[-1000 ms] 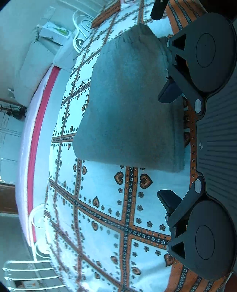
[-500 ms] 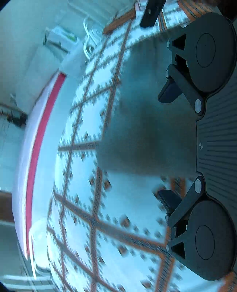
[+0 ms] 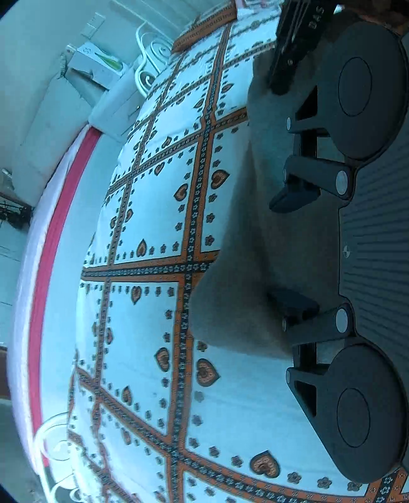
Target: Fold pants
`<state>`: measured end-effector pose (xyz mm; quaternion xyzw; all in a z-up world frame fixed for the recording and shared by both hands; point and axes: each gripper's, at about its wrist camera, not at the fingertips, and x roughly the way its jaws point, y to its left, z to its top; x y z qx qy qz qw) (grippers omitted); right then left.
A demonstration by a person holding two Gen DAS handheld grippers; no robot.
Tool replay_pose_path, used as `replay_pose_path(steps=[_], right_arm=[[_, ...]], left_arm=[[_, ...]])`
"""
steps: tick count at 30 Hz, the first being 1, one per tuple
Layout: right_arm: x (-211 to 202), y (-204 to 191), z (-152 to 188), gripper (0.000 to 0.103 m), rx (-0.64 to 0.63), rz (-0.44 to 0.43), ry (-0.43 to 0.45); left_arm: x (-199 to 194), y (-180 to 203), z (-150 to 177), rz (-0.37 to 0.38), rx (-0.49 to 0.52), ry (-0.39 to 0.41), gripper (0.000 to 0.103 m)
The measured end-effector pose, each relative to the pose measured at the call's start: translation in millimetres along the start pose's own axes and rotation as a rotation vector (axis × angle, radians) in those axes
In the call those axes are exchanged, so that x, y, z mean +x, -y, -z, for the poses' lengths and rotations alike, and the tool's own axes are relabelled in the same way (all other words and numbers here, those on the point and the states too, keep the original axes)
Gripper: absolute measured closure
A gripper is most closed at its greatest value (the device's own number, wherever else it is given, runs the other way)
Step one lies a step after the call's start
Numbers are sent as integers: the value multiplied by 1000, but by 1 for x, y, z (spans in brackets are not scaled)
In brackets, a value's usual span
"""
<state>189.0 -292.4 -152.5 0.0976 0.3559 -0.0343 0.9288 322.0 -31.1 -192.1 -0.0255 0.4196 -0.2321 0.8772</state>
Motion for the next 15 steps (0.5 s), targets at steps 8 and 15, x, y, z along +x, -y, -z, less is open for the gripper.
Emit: replay_pose_path(steps=[8, 15], right_arm=[[-47, 19, -12, 9, 39, -61, 5], [-27, 74, 31, 23, 330, -191, -203]], left_arm=[[-54, -19, 9, -79, 4, 21, 0], [-42, -61, 39, -7, -164, -106, 0]])
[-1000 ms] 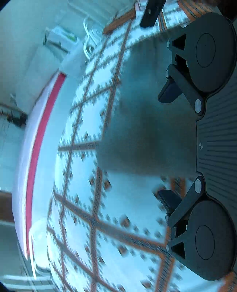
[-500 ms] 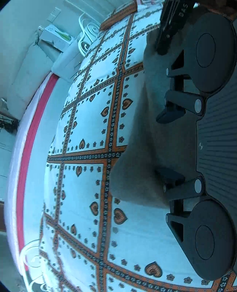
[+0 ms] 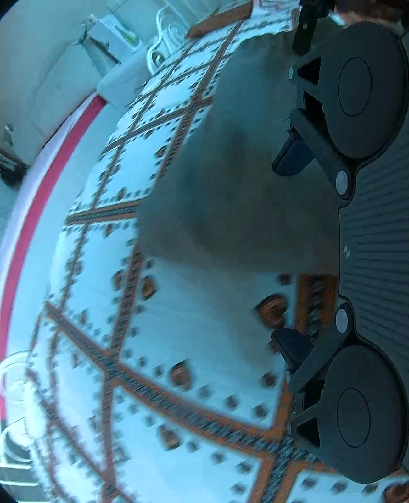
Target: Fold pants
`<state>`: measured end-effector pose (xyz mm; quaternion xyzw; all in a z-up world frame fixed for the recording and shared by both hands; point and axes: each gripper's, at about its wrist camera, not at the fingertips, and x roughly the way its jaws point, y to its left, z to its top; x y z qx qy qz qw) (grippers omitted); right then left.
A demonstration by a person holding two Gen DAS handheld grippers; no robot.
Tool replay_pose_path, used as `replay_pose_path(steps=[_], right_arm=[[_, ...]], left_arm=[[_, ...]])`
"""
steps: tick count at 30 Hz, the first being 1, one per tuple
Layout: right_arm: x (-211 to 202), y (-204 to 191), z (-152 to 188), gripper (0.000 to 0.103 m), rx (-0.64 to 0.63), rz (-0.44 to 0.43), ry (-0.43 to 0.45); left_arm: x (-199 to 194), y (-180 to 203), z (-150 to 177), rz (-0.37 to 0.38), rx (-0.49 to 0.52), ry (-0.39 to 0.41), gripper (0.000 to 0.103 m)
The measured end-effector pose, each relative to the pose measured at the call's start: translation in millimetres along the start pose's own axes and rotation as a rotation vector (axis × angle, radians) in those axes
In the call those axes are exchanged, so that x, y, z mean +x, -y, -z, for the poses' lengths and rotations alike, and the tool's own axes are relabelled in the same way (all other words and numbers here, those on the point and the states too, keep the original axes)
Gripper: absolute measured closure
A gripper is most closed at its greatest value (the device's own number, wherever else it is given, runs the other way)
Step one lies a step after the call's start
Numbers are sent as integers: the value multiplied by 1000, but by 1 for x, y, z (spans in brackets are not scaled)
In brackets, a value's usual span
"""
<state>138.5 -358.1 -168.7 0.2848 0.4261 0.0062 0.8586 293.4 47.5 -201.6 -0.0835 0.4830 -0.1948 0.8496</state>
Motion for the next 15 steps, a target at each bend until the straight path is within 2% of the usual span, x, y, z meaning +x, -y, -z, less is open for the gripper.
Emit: replay_pose_path(steps=[2, 4, 5, 6, 8, 9, 10, 13, 15], right_arm=[[11, 6, 5, 21, 44, -62, -53], [15, 6, 8, 22, 50, -78, -43], [15, 5, 9, 29, 52, -91, -45], [17, 3, 10, 34, 65, -114, -54], [18, -4, 13, 45, 33, -111, -49], [16, -9, 16, 53, 5, -94, -38], [14, -10, 16, 60, -9, -93, -26], [-2, -17, 20, 68, -32, -119, 42], [-11, -24, 22, 70, -68, -129, 85]], left_arm=[[6, 8, 9, -10, 42, -1, 0], [10, 19, 16, -12, 91, -1, 1], [11, 25, 19, 1, 101, -3, 6], [11, 32, 22, 9, 121, -2, 17], [7, 44, 27, -2, 156, 23, 26], [3, 47, 27, -5, 157, 34, 34], [-1, 47, 27, -7, 147, 50, 49], [-15, 42, 24, 7, 98, 106, 69], [-21, 41, 22, 25, 82, 139, 72]])
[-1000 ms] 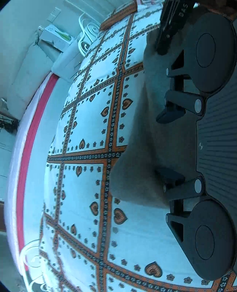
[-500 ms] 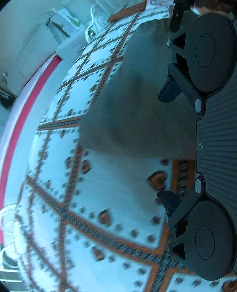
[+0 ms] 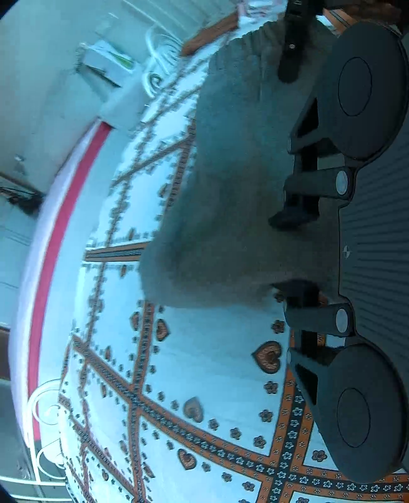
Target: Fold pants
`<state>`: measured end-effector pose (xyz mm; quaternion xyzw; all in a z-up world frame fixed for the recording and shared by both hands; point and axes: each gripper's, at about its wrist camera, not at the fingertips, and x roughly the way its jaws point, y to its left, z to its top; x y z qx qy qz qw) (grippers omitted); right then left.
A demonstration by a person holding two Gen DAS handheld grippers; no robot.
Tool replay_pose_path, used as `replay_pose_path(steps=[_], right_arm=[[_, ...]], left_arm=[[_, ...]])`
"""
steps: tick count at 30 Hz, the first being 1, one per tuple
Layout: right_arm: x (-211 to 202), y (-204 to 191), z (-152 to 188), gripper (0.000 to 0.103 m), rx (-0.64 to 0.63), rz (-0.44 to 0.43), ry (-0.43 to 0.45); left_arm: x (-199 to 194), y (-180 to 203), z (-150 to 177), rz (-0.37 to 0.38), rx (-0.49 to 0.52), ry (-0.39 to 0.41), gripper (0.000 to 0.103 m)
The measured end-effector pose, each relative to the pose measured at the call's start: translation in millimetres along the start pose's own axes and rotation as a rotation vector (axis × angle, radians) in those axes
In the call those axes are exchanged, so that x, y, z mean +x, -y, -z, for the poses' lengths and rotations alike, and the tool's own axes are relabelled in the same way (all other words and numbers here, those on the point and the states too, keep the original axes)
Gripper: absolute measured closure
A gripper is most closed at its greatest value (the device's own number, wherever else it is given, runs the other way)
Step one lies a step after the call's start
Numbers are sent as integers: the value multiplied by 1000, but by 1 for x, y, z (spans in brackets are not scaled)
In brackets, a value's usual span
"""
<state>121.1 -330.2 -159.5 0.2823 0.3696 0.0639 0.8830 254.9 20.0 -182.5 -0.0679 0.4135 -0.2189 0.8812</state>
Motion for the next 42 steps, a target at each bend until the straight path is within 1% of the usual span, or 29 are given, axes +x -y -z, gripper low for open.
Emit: replay_pose_path(steps=[1, 4, 6, 10, 12, 14, 15, 16, 17, 18, 19, 20, 21, 23, 24, 25, 26, 27, 28, 29, 30, 31, 32, 33, 35, 37, 39, 41, 42], right_arm=[[-4, -3, -1, 71, -9, -9, 19], [-12, -13, -13, 72, -21, -55, 89], [-10, -21, -27, 72, -53, -68, 108], [4, -22, -67, 71, -62, -61, 150], [18, -16, -91, 71, -74, -63, 155], [36, -1, -107, 70, -66, -52, 119], [48, 11, -111, 68, -39, -46, 80], [60, 24, -111, 59, -17, -10, 42], [68, 33, -106, 51, 0, 47, 16], [75, 42, -103, 40, 29, 91, -9], [77, 48, -101, 34, 59, 115, -19], [74, 48, -101, 34, 71, 115, -8], [66, 45, -103, 33, 58, 124, 25], [44, 31, -107, 30, -23, 192, 120], [31, 20, -110, 30, -85, 227, 181], [24, 10, -111, 30, -146, 246, 226], [19, -1, -111, 31, -213, 242, 258], [16, -14, -107, 35, -283, 219, 278], [16, -25, -99, 41, -320, 196, 282], [19, -32, -91, 44, -353, 168, 266], [24, -36, -83, 52, -372, 164, 236], [34, -36, -75, 68, -390, 196, 192], [45, -33, -69, 70, -404, 236, 144], [54, -27, -63, 70, -420, 289, 99], [64, -17, -53, 70, -462, 329, 54], [60, -20, -44, 68, -516, 342, 73], [60, -22, -46, 67, -513, 345, 79], [52, -22, -52, 63, -461, 316, 100], [46, -24, -55, 57, -435, 295, 118]], left_arm=[[-3, 0, -2, 17, -8, 21, 74], [-12, 6, -15, 68, -17, 110, 77], [-11, 15, -35, 71, 23, 157, 77], [6, 22, -73, 64, 25, 224, 78], [23, 25, -89, 37, 44, 230, 78], [48, 23, -98, 1, 59, 174, 78], [60, 21, -96, -21, 52, 138, 78], [75, 16, -91, -62, 54, 87, 71], [84, 14, -85, -97, 61, 54, 63], [90, 11, -81, -125, 56, 34, 46], [92, 7, -80, -136, 32, 21, 31], [90, 6, -82, -137, 12, 17, 25], [86, 6, -85, -150, 2, 27, 19], [72, 14, -90, -187, 22, 89, 15], [64, 20, -92, -187, 43, 123, 7], [58, 27, -92, -170, 66, 142, 0], [54, 33, -91, -147, 88, 148, 0], [53, 39, -89, -126, 109, 145, 0], [53, 45, -84, -108, 135, 136, 0], [54, 50, -77, -106, 157, 123, 0], [58, 52, -69, -125, 169, 104, 0], [64, 52, -63, -142, 183, 70, 0], [72, 51, -56, -168, 203, 28, 0], [78, 49, -49, -190, 214, 0, 0], [81, 38, -39, -141, 171, 6, 0], [79, 31, -43, -123, 106, -13, 0], [71, 30, -44, -134, 77, -11, 0], [58, 35, -44, -126, 92, 26, 0], [51, 39, -44, -117, 109, 49, 0]])
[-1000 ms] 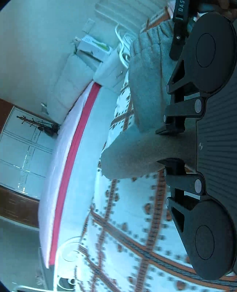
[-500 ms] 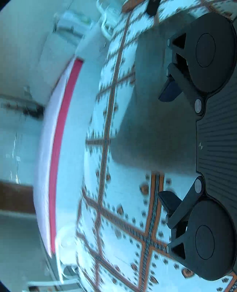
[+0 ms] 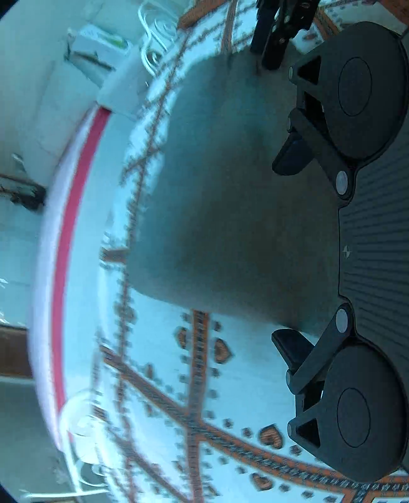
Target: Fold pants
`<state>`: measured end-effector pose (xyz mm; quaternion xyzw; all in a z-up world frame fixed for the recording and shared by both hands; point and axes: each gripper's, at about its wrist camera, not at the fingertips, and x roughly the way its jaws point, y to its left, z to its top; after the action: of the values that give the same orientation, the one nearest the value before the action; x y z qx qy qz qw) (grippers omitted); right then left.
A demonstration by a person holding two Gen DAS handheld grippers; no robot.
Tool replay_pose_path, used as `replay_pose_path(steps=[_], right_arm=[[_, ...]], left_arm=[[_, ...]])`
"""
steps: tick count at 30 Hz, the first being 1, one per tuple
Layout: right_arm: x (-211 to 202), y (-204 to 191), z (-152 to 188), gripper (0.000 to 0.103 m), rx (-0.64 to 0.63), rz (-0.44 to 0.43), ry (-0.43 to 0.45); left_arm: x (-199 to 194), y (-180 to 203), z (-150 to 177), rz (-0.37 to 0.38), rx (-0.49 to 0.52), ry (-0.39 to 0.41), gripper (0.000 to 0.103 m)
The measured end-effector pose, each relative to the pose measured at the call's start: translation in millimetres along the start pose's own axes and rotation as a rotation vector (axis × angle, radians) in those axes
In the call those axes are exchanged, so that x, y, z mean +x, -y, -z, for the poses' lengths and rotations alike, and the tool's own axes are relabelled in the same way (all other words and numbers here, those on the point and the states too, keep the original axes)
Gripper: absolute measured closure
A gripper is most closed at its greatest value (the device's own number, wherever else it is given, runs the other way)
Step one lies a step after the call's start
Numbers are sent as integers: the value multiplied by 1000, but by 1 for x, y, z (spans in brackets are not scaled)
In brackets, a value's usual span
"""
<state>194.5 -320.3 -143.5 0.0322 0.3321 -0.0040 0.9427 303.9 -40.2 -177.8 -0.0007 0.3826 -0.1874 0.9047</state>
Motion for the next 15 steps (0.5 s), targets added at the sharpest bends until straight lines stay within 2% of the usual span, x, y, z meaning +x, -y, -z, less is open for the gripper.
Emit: replay_pose_path(steps=[3, 6, 8, 9, 10, 15], right_arm=[[-18, -4, -1, 28, 2, 8, 55], [-41, -12, 5, 30, 3, 23, 111], [-57, -15, 7, 27, 21, 34, 152], [-65, -17, 10, 22, 32, 37, 166], [-73, -18, 12, 17, 43, 42, 178], [-109, -25, 20, 9, 122, 29, 219]], left_arm=[[-21, 16, -1, -22, 79, 34, 0], [-34, 31, -3, -70, 151, 26, 0], [-47, 40, 0, -96, 187, 39, 0], [-57, 45, 1, -121, 198, 50, 0], [-64, 48, 2, -133, 199, 57, 0], [-104, 59, 7, -147, 161, 27, 0]])
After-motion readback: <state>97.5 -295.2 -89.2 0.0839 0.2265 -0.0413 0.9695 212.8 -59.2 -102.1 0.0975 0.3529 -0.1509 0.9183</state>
